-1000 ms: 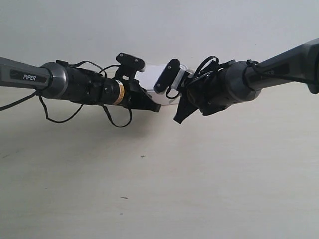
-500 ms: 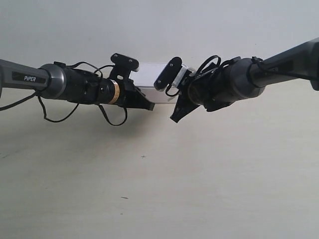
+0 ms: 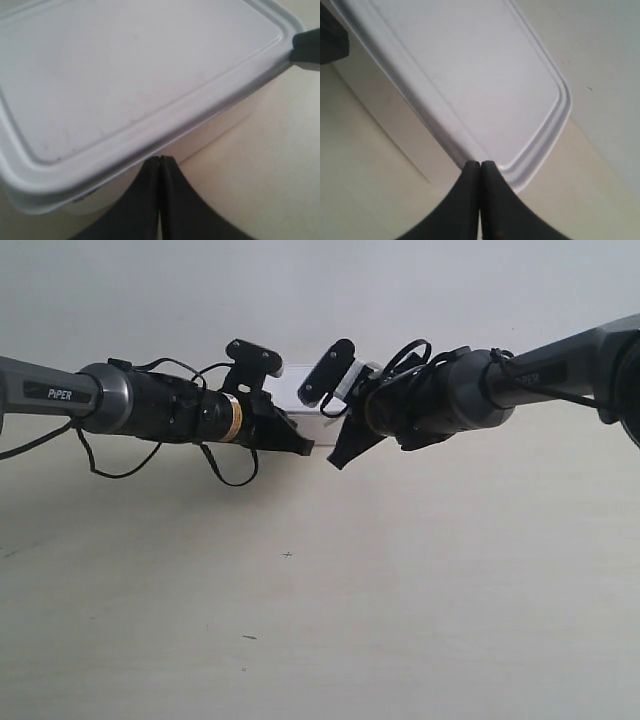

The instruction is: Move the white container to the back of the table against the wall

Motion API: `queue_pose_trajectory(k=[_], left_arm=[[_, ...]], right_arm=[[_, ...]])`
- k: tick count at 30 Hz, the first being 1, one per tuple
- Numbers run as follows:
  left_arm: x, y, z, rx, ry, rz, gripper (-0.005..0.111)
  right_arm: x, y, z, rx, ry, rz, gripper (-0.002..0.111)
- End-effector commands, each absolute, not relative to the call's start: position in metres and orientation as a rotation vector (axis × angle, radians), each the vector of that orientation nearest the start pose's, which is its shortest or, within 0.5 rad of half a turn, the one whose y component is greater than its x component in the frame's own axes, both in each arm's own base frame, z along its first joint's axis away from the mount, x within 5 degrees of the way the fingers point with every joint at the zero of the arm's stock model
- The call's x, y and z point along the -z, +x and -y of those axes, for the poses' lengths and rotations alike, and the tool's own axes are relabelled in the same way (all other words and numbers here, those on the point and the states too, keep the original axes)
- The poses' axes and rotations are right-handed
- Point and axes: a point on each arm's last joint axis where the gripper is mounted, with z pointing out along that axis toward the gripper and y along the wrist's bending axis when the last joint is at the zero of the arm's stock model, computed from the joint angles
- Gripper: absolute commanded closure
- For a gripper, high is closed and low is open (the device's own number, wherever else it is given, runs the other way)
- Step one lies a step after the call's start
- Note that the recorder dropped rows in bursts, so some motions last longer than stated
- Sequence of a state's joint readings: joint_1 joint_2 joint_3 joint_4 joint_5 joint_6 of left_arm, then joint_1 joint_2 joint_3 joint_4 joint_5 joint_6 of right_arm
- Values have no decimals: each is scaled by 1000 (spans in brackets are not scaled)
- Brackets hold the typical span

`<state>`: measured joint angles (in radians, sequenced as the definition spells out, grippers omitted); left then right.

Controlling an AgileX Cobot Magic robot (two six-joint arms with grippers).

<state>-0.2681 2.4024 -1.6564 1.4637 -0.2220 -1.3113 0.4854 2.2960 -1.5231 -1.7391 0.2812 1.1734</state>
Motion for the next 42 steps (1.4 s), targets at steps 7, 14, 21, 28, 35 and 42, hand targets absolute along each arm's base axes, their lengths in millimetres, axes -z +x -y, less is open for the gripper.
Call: queue_pose_trajectory(k=[7, 14, 21, 28, 35, 42], left_arm=[[-101, 498, 152, 299, 565, -2114, 107], [-104, 500, 152, 294, 566, -2103, 107], [-99, 506, 154, 288, 575, -2093, 107], [-99, 508, 154, 280, 577, -2086, 107], [-104, 511, 155, 276, 574, -2069, 107], [-99, 514, 155, 257, 580, -2071, 107]], right_arm=[[-102, 456, -209, 327, -964, -1993, 108], [-102, 462, -211, 322, -948, -1985, 108], [-99, 464, -214, 304, -952, -1982, 108], [-98, 465, -213, 300, -954, -1984, 108], [-95, 473, -209, 299, -927, -1989, 108], [-89, 479, -212, 296, -924, -1983, 108]])
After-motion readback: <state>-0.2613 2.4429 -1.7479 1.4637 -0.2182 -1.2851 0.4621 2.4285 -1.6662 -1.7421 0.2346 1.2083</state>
